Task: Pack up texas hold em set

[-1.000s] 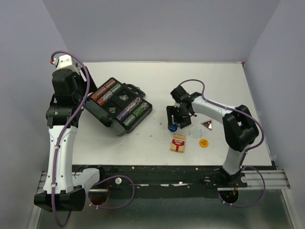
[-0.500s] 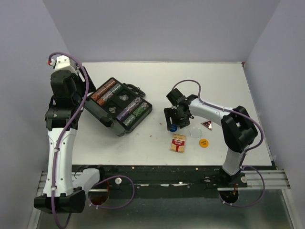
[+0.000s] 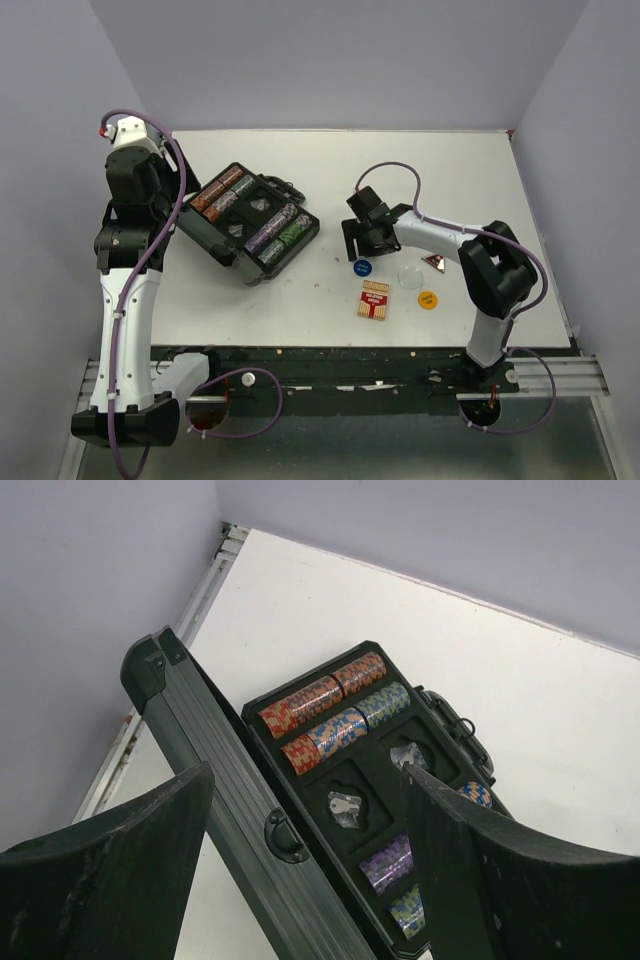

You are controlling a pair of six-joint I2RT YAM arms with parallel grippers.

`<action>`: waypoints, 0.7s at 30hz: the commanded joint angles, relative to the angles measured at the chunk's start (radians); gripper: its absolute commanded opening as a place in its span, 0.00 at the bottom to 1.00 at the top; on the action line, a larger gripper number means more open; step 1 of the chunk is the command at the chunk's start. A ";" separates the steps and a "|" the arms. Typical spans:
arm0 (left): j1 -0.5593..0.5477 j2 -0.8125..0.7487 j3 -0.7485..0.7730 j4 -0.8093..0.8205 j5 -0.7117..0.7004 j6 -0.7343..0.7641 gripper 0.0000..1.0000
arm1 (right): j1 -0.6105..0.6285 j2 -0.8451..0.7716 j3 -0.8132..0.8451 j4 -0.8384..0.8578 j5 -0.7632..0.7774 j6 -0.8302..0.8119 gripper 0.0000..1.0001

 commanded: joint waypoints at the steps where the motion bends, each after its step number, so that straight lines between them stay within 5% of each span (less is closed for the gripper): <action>1: -0.002 -0.020 0.005 -0.003 -0.022 -0.001 0.84 | -0.002 0.036 0.017 0.080 0.004 -0.035 0.80; 21: -0.004 -0.014 -0.021 0.011 0.002 -0.010 0.84 | 0.079 -0.007 -0.068 -0.027 0.071 -0.035 0.73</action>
